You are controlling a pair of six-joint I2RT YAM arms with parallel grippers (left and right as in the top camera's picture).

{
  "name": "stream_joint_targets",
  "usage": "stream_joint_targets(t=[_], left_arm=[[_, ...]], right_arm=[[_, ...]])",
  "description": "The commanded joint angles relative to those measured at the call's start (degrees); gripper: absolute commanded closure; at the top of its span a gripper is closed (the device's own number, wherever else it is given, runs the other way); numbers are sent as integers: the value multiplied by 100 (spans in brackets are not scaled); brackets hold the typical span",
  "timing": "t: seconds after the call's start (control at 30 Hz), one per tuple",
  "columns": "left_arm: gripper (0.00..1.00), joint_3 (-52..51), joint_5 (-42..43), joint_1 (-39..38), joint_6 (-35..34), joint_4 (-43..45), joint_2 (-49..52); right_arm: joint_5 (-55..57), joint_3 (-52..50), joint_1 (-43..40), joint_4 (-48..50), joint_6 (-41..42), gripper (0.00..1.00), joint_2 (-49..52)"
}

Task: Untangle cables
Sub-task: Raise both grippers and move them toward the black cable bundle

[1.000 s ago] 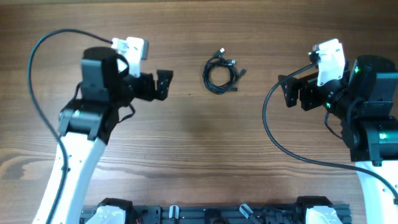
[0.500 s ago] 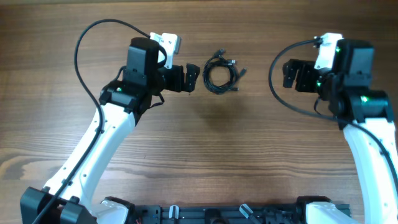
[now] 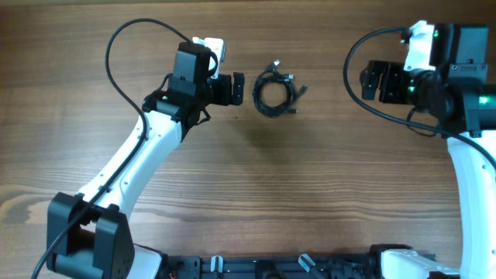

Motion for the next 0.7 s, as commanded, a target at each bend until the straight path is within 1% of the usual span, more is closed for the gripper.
stream_joint_targets(t=[0.0, 0.13, 0.2, 0.33, 0.4, 0.5, 0.53, 0.63, 0.67], left_arm=[[0, 199, 208, -4, 28, 111, 26], [0, 199, 205, -7, 26, 2, 107], [0, 199, 393, -42, 7, -35, 138], [0, 199, 400, -289, 7, -105, 203], [0, 201, 398, -494, 7, -31, 267], [0, 201, 400, -704, 35, 79, 433], [0, 201, 422, -772, 149, 173, 529], [0, 208, 457, -841, 160, 518, 780], [0, 240, 608, -841, 162, 597, 925]], right_arm=[[7, 90, -24, -197, -37, 0, 236], [9, 94, -24, -155, -4, 0, 234], [9, 92, -24, -94, 136, 0, 234], [11, 92, -24, -229, 4, 0, 236], [76, 92, -24, -352, -208, 0, 234], [446, 92, -24, -310, -254, 0, 234], [592, 92, -24, -227, -297, 0, 236], [588, 92, -24, 20, -498, 0, 236], [560, 92, -24, 199, -660, 0, 236]])
